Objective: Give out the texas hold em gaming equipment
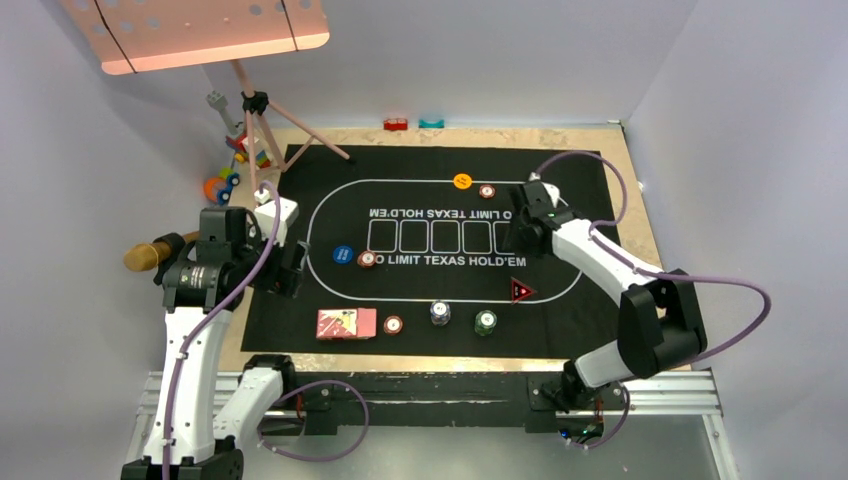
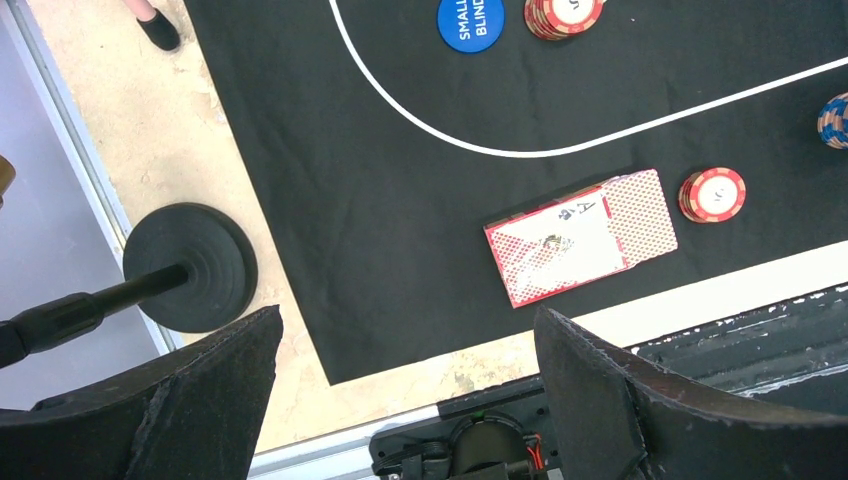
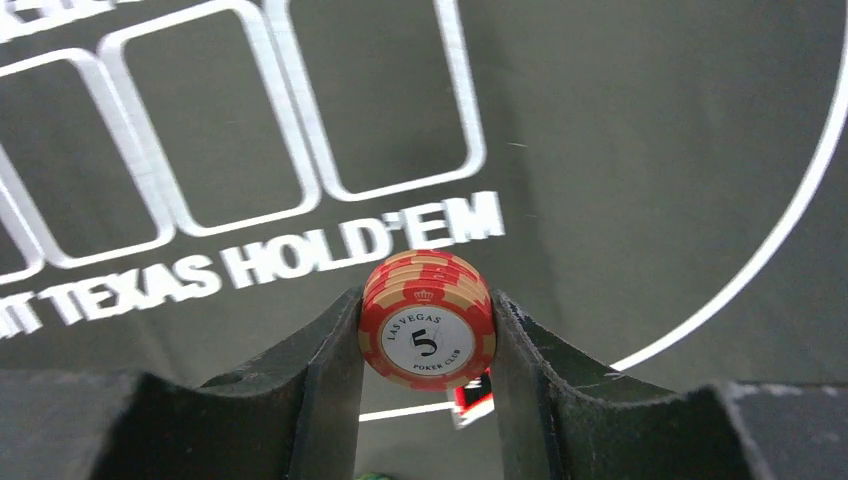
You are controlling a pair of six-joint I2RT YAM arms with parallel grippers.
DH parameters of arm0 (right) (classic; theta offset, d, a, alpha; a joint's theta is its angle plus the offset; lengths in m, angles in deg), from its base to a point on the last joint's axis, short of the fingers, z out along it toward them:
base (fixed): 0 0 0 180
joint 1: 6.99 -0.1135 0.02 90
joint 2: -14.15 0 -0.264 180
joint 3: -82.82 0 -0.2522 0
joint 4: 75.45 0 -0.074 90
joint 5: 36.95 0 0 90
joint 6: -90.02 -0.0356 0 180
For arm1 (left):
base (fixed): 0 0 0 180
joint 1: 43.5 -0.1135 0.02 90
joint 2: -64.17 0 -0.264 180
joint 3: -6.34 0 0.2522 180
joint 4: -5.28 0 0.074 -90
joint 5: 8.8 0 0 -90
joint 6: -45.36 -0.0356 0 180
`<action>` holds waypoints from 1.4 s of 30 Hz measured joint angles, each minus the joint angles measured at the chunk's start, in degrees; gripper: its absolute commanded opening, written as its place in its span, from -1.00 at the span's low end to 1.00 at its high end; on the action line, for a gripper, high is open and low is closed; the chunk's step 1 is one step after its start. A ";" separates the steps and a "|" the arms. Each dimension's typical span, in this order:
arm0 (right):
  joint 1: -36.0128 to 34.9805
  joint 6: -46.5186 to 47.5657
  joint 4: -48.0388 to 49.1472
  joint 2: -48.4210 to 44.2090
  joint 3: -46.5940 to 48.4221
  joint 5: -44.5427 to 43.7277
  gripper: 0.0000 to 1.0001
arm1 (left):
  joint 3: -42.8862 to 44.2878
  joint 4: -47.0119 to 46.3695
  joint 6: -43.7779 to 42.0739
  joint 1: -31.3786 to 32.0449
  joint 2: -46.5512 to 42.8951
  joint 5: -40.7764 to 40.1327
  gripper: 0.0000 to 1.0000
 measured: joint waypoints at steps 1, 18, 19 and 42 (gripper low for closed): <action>1.90 -0.48 0.17 -0.26 -1.75 0.00 -0.67 | 0.00 0.02 -0.02 0.00 0.04 0.00 0.99; 13.27 -3.41 5.79 2.60 -9.75 0.70 -0.50 | 0.02 0.04 -0.04 0.00 0.42 0.24 0.99; 13.27 -3.67 5.75 2.64 -10.19 0.76 -0.50 | 0.02 0.07 -0.02 0.00 0.46 0.24 0.99; 13.29 -5.75 4.39 2.23 -12.52 3.10 0.38 | 0.96 0.39 -0.04 0.00 1.11 0.26 0.99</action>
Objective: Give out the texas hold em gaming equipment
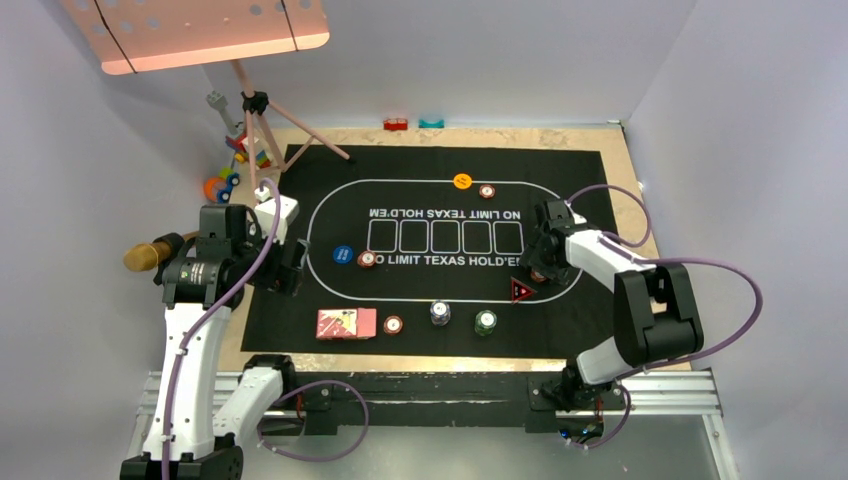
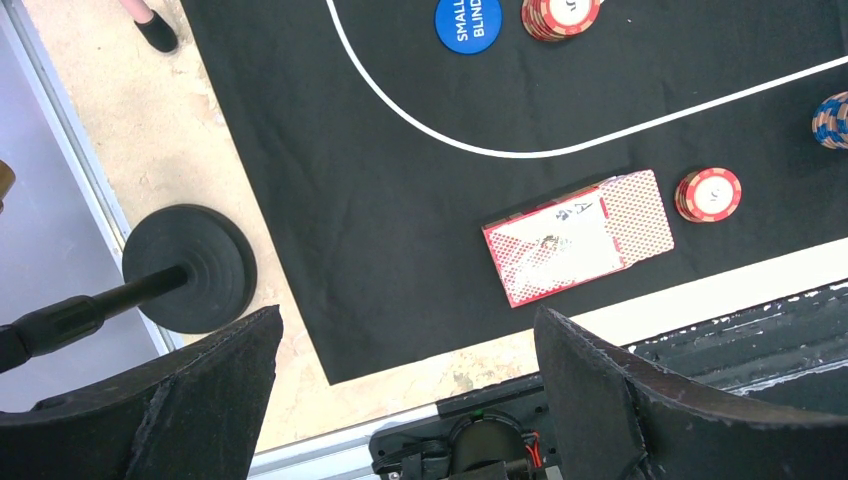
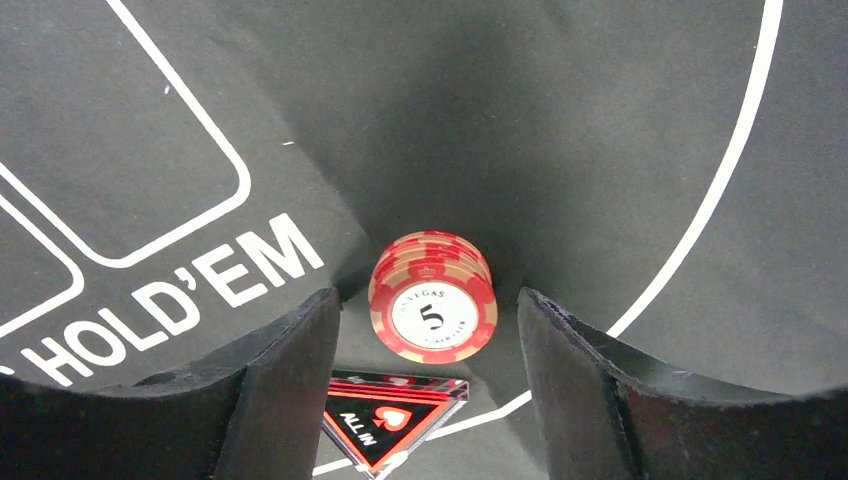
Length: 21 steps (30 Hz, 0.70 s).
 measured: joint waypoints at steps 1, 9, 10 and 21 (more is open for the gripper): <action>0.00 0.02 -0.17 -0.09 0.00 -0.11 0.39 | 0.00 0.00 0.00 0.00 0.00 0.00 0.99; -4.79 0.70 -4.59 -8.55 3.26 -2.25 0.40 | -0.02 -0.44 0.04 0.00 0.00 0.07 0.99; -6.91 0.98 -4.66 -9.70 4.33 -2.51 0.41 | -0.02 -0.44 0.07 0.00 0.00 0.09 0.99; -39.56 6.71 -3.89 -7.67 16.37 -1.40 0.85 | -1.46 -0.61 0.50 0.00 -0.46 0.85 0.99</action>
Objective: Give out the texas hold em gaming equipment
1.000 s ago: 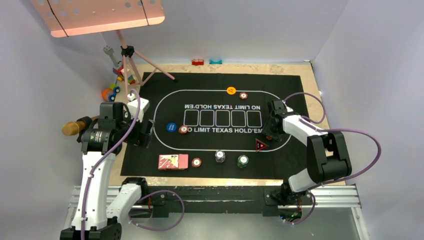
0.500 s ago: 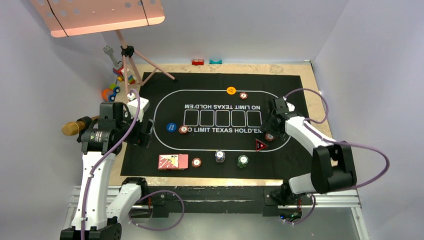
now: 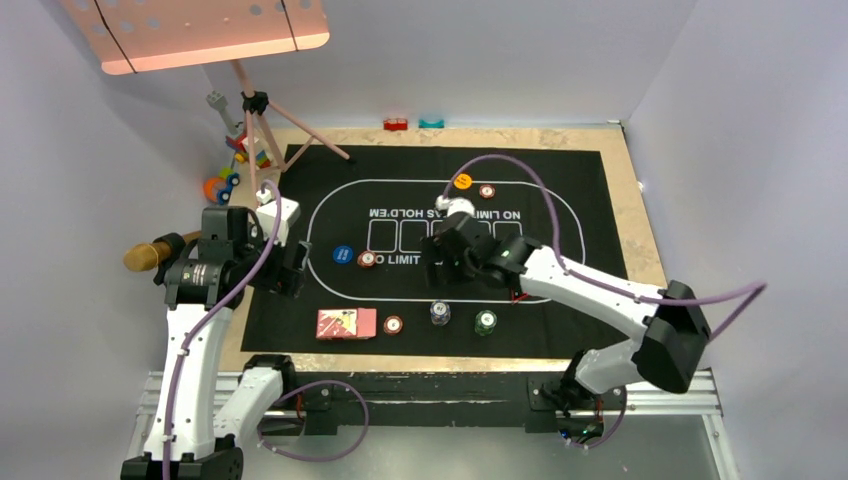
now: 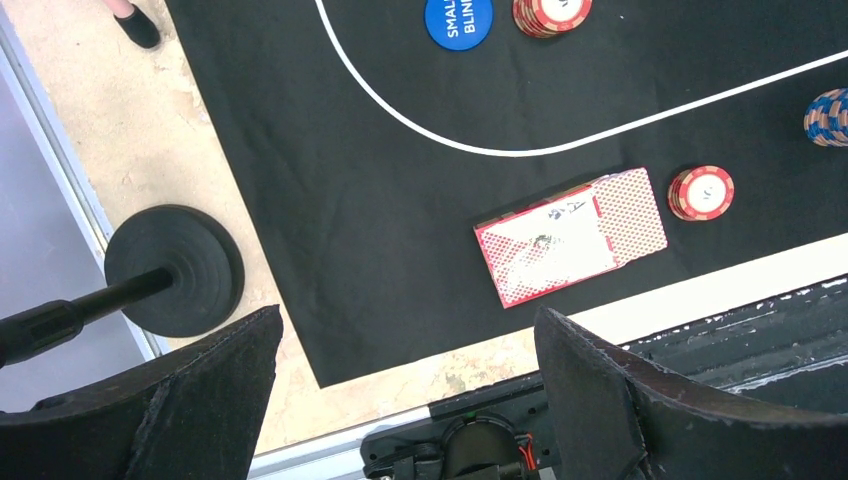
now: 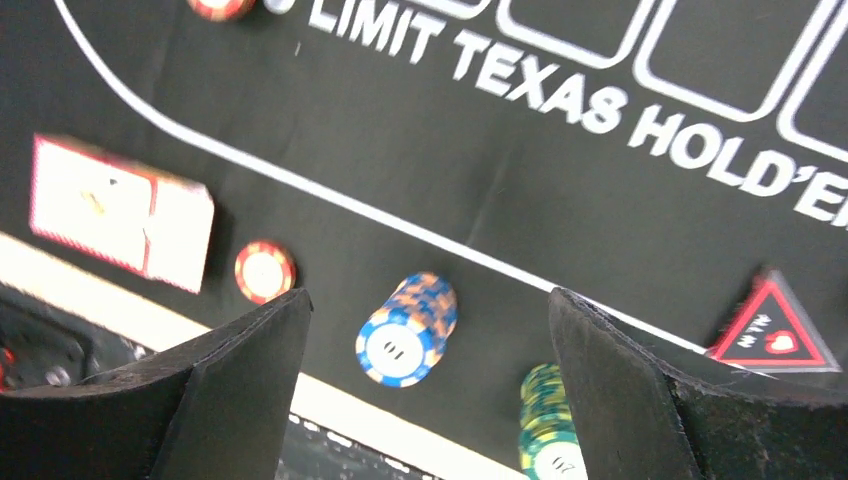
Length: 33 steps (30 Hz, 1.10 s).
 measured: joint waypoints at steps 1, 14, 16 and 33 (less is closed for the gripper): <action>-1.97 0.20 -0.13 1.09 0.02 0.02 0.85 | -0.02 -0.02 0.02 0.00 -0.04 -0.02 0.99; -10.88 0.24 -1.44 11.52 0.04 -0.20 0.78 | -0.42 -0.50 0.22 0.00 -1.68 -0.07 0.99; -11.23 0.22 -1.77 12.17 0.07 -0.24 0.75 | -0.42 -0.55 0.22 0.00 -1.68 -0.07 0.99; -12.24 -0.17 -2.51 13.29 0.07 -1.75 0.48 | -0.42 -0.74 0.96 0.00 -1.68 -0.07 0.99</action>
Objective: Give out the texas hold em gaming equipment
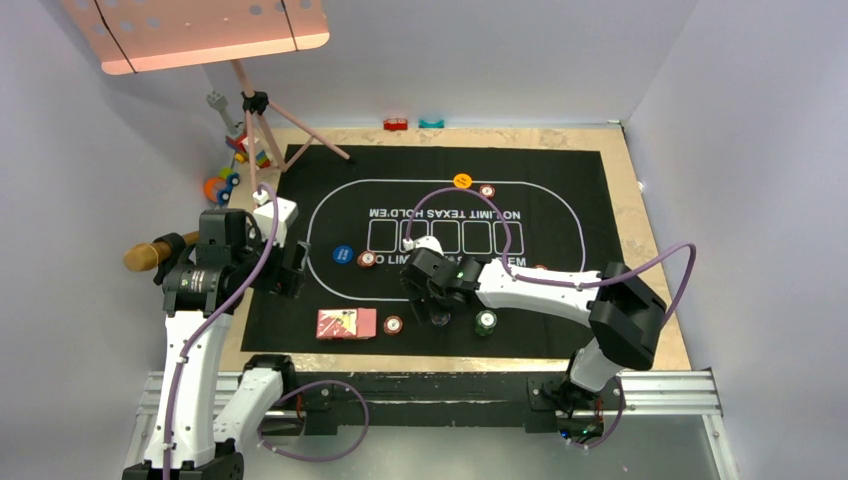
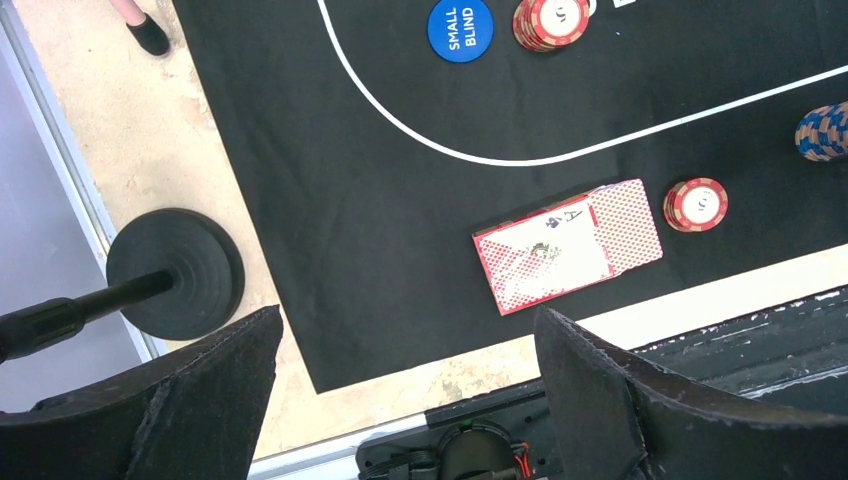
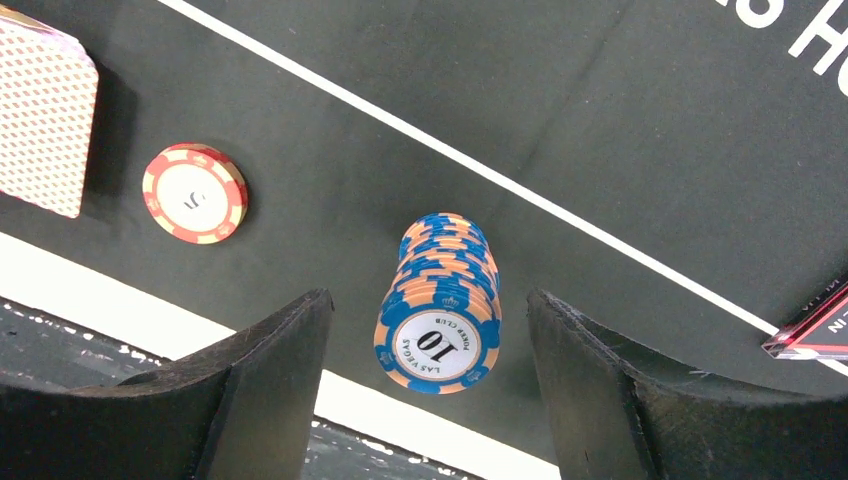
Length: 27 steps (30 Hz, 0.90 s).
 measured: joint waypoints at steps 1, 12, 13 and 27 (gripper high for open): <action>0.00 0.00 -0.07 0.20 -0.02 0.02 0.48 | 0.00 0.00 0.09 0.00 0.00 0.00 0.99; -0.11 -0.04 -1.11 1.57 -0.04 -0.07 0.22 | 0.00 -0.02 0.09 0.00 0.00 0.02 0.99; -0.11 -0.02 -1.18 1.57 -0.04 -0.20 0.18 | 0.00 -0.02 0.09 0.00 0.00 0.02 0.99; -0.11 0.04 -1.66 2.16 0.13 -0.46 -0.08 | 0.00 -0.07 0.09 0.00 -0.02 0.02 0.99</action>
